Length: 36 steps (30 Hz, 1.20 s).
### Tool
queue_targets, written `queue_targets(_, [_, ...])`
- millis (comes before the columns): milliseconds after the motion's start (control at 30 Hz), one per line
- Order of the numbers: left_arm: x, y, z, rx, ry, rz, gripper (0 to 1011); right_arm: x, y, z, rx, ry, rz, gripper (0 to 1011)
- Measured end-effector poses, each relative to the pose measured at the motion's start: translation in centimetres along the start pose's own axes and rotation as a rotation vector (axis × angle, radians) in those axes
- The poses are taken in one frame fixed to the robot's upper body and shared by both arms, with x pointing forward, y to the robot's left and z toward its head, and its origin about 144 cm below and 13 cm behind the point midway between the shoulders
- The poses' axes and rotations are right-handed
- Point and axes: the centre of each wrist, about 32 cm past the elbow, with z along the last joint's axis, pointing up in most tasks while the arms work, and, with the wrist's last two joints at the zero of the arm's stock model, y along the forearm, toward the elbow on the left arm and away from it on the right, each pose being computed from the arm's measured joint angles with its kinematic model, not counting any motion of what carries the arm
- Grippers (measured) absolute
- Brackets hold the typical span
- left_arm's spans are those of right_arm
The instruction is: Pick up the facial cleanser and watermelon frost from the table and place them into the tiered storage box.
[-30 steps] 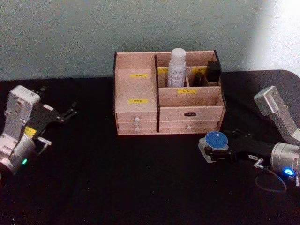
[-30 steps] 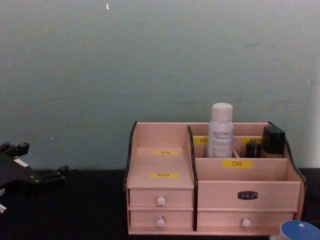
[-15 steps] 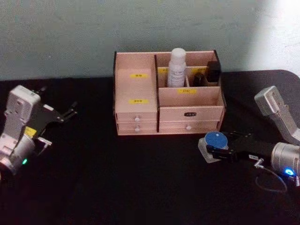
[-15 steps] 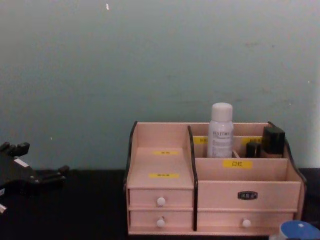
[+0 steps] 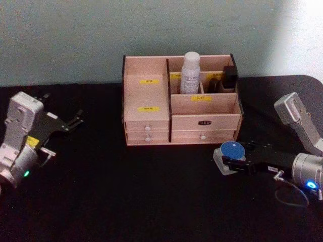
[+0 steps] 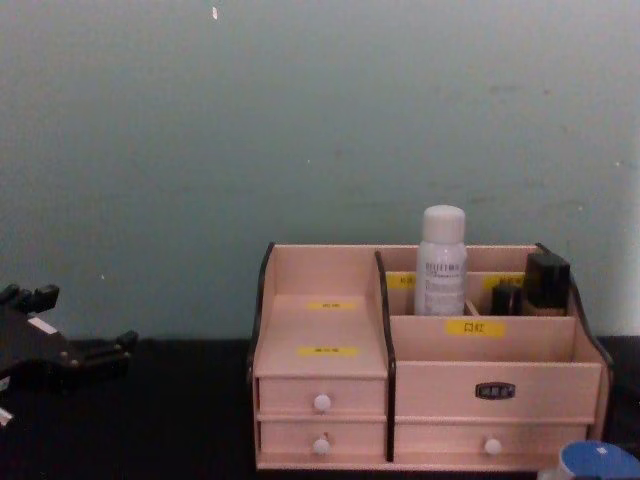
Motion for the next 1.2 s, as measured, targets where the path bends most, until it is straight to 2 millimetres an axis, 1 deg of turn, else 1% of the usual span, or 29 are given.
queue_targets(267, [0.0,0.0,0.0,0.000,0.000,0.000,1001,0.1,-0.2,0.0,0.006,-0.019,0.006,728])
queue_targets(400, [0.0,0.0,0.0,0.000,0.000,0.000,1001,0.1,-0.5,0.1,0.018,-0.031,0.037,728])
queue_targets(633, [0.0,0.0,0.0,0.000,0.000,0.000,1001,0.1,-0.6,0.9,0.043,-0.035,0.091,728])
queue_targets(867, [0.0,0.0,0.0,0.000,0.000,0.000,1001,0.2,0.0,2.5,0.075,-0.059,0.148,728])
queue_targets(1200, [0.0,0.0,0.0,0.000,0.000,0.000,1001,-0.4,1.5,5.4,0.130,-0.130,0.206,728])
